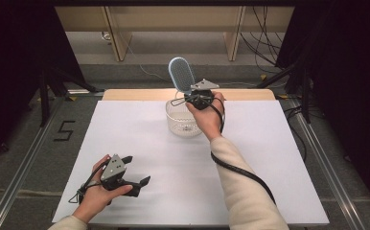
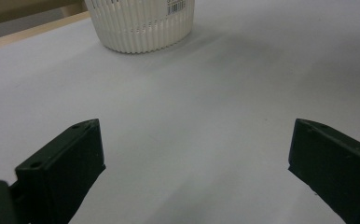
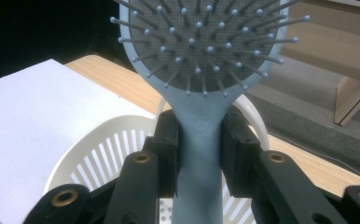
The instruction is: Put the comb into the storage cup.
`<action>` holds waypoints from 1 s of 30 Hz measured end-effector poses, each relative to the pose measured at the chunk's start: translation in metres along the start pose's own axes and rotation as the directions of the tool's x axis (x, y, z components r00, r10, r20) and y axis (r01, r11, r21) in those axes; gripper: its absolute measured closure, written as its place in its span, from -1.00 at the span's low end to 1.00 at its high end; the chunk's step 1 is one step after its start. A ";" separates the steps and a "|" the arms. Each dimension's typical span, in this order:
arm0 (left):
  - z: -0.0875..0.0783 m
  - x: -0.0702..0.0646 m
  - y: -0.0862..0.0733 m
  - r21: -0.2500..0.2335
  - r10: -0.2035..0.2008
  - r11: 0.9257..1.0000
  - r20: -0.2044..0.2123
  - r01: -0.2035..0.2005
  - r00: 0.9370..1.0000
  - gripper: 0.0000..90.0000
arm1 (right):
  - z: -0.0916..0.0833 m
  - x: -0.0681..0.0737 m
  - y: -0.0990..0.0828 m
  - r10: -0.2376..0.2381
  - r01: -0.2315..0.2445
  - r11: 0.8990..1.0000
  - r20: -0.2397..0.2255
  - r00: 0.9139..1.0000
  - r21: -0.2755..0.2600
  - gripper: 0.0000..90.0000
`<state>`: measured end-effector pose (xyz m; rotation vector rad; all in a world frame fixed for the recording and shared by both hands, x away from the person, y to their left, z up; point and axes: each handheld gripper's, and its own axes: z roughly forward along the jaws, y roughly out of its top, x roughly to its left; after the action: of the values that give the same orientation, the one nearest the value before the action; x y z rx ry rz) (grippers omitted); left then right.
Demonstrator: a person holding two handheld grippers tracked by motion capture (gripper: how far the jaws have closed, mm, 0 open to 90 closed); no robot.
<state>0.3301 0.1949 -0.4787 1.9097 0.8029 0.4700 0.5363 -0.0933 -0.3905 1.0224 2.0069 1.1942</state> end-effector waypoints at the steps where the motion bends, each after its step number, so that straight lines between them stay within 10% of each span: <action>1: 0.000 0.000 0.000 0.000 0.000 1.000 0.000 0.000 1.000 -0.94 | 0.000 0.000 0.000 -0.002 0.002 1.000 0.002 1.000 0.000 0.56; 30: 0.000 0.000 0.000 0.003 0.003 1.000 0.000 -0.003 1.000 -0.94 | 0.007 0.003 -0.007 -0.042 0.043 0.998 -0.015 0.999 0.054 0.56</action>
<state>0.3300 0.1949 -0.4787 1.9136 0.8013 0.4703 0.5380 -0.0901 -0.3995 0.9950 2.0713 1.1334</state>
